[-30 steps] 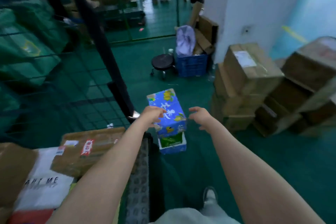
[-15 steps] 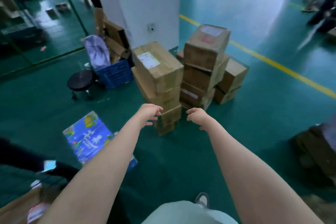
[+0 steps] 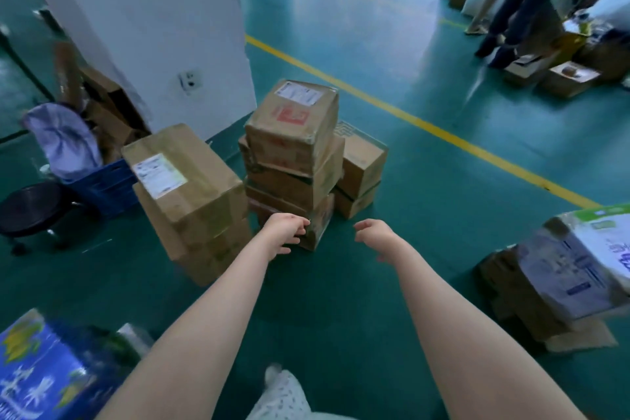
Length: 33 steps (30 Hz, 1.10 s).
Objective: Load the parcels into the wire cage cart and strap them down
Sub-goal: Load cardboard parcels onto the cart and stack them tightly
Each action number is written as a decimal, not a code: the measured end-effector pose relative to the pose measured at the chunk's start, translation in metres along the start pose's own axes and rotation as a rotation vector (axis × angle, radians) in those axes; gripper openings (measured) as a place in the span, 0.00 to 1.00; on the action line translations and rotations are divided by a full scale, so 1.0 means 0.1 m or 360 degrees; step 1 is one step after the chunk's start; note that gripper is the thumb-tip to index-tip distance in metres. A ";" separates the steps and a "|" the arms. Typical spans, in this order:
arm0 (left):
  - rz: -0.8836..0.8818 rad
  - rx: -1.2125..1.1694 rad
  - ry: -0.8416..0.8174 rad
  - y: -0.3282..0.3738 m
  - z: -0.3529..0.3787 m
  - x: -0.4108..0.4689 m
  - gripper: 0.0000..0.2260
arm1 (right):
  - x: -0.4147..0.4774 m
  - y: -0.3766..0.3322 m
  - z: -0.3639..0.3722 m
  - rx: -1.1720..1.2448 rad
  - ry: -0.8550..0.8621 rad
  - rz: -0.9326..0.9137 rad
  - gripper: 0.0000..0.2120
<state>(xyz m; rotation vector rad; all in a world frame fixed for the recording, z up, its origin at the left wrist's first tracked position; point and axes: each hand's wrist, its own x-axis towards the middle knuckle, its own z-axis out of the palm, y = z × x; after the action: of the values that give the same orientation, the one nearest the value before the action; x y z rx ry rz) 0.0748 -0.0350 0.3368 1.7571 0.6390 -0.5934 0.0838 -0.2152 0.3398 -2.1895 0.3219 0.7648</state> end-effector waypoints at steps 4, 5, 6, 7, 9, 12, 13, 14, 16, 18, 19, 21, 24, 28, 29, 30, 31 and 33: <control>0.0025 0.0026 -0.0021 0.46 0.03 0.45 0.11 | 0.43 -0.20 -0.23 -0.0007 -0.0020 0.0000 0.20; 0.0047 0.0023 -0.0031 0.59 0.03 0.58 0.11 | 0.55 -0.26 -0.30 0.0001 -0.0007 -0.0003 0.20; 0.0067 0.0028 -0.0040 0.71 0.03 0.67 0.10 | 0.65 -0.32 -0.37 0.0014 0.0007 -0.0003 0.20; 0.0087 0.0049 -0.0049 0.85 0.03 0.79 0.10 | 0.75 -0.39 -0.45 0.0038 0.0022 0.0001 0.20; 0.0093 0.0096 -0.0064 1.11 0.04 1.01 0.11 | 0.97 -0.54 -0.63 0.0080 0.0051 0.0015 0.21; 0.0139 0.0146 -0.0122 1.49 0.09 1.27 0.11 | 1.28 -0.70 -0.85 0.0139 0.0129 0.0011 0.21; 0.0146 0.0149 -0.0143 1.63 0.12 1.37 0.11 | 1.41 -0.73 -0.93 0.0152 0.0163 0.0014 0.21; 0.0150 0.0155 -0.0164 1.74 0.16 1.46 0.12 | 1.50 -0.74 -0.97 0.0153 0.0181 0.0024 0.20; 0.0146 0.0189 -0.0212 1.90 0.26 1.62 0.12 | 1.66 -0.74 -1.06 0.0134 0.0164 0.0050 0.21; 0.0129 0.0259 -0.0241 1.98 0.39 1.77 0.12 | 1.80 -0.70 -1.15 0.0109 0.0128 0.0083 0.21; 0.0127 0.0288 -0.0246 2.03 0.46 1.84 0.13 | 1.87 -0.67 -1.21 0.0103 0.0121 0.0103 0.21; 0.0094 0.0325 -0.0253 2.12 0.63 2.03 0.13 | 2.06 -0.59 -1.39 0.0085 0.0124 0.0151 0.21; 0.0054 0.0325 -0.0262 2.28 0.85 2.28 0.12 | 2.32 -0.48 -1.69 0.0081 0.0105 0.0201 0.21; 0.0008 0.0232 -0.0203 2.65 1.20 2.72 0.12 | 2.81 -0.41 -2.27 0.0003 0.0087 0.0184 0.21; -0.0008 0.0207 -0.0184 2.74 1.28 2.80 0.12 | 2.93 -0.39 -2.40 -0.0032 0.0087 0.0169 0.21; -0.0026 0.0174 -0.0162 2.81 1.37 2.89 0.12 | 3.05 -0.37 -2.54 -0.0064 0.0083 0.0164 0.21; -0.0053 0.0139 -0.0142 2.90 1.48 2.98 0.12 | 3.19 -0.34 -2.72 -0.0111 0.0065 0.0166 0.22; -0.0106 0.0106 -0.0105 3.00 1.67 3.10 0.12 | 3.40 -0.30 -2.98 -0.0188 0.0022 0.0169 0.22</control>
<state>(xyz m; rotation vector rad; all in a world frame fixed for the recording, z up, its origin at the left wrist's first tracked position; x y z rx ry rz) 0.4932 -0.2277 0.2929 1.7757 0.6399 -0.7230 0.4897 -0.4125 0.3013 -2.3039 0.4125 0.8462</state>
